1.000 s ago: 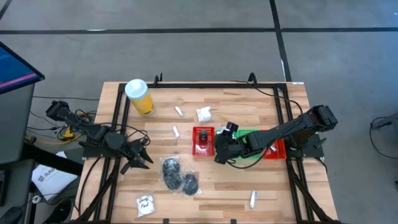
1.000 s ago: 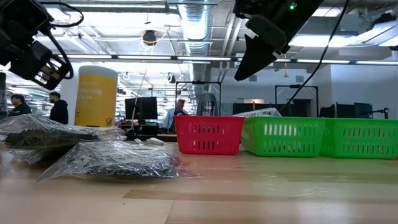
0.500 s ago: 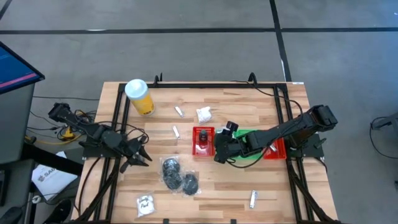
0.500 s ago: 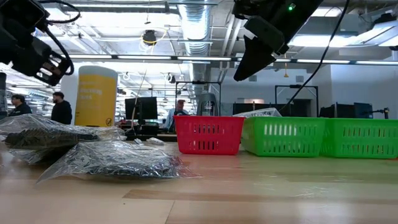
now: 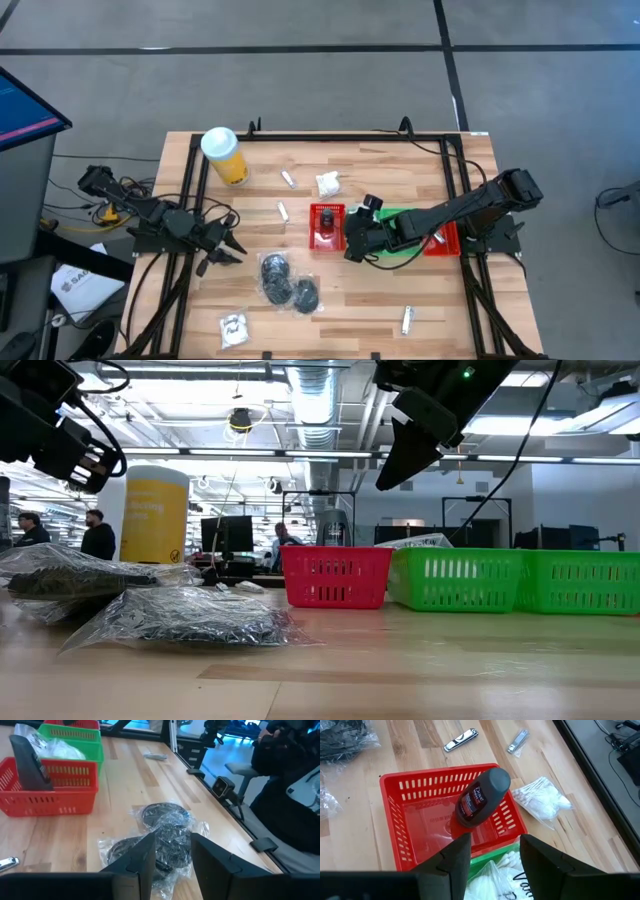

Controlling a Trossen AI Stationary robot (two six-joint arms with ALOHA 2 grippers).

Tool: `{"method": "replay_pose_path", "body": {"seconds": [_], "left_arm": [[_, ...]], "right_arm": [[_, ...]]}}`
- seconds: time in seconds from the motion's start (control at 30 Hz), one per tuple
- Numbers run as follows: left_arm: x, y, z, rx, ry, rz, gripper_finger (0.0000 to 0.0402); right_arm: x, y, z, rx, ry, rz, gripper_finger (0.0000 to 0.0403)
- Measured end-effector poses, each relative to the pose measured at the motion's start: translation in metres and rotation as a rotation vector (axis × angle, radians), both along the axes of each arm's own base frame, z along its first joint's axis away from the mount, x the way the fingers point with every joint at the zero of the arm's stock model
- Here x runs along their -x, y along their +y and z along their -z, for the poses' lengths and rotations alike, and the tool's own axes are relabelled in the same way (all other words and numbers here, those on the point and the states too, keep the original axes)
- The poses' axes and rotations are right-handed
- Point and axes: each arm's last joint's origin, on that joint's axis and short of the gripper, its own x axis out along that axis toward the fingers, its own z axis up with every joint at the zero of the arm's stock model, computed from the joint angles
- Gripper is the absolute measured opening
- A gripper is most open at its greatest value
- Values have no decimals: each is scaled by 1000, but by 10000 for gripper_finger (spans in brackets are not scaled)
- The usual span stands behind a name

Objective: Pick & Place Travel size toiletries
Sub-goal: Put the black deodorant into the left red bin

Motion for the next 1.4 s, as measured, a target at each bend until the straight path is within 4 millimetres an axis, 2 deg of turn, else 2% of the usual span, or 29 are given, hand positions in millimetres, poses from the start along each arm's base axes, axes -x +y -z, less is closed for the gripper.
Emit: {"method": "replay_pose_path", "body": {"seconds": [0.3,0.97,1.4], "left_arm": [[3,-1,-1,19,-7,76,120],[8,0,-4,48,-27,116,125],[7,0,-2,-32,-48,123,121]], "right_arm": [[-3,1,-2,-12,-41,1,159],[-29,8,-30,-135,-449,1,159],[-31,9,-33,-148,-493,1,159]]}}
